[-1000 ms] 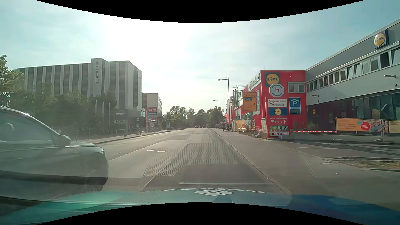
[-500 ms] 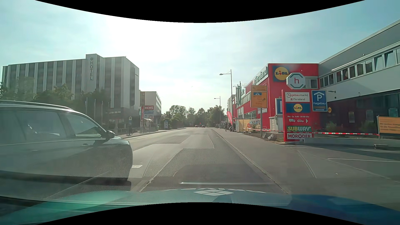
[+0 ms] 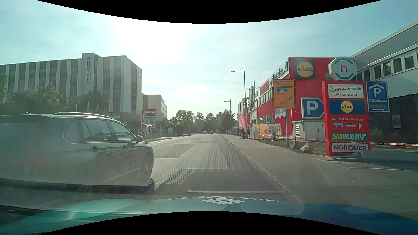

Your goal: Follow the waypoints while adhering to traffic rules and regulations

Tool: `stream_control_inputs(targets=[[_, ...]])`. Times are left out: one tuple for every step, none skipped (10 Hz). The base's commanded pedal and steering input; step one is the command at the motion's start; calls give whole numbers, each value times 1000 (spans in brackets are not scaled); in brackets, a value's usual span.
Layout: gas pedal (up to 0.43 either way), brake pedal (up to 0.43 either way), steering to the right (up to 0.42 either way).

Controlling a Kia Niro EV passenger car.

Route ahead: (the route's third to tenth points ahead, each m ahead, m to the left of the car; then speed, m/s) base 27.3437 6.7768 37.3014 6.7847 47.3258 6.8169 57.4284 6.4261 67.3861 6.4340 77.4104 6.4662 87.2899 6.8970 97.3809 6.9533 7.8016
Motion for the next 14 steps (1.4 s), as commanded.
stream_control_inputs(targets=[[177,0,1],[169,0,1],[157,0,1],[157,0,1],[157,0,1],[157,0,1],[157,0,1],[157,0,1],[157,0,1],[157,0,1],[157,0,0],[157,0,0],[150,0,-1],[150,0,-2]])
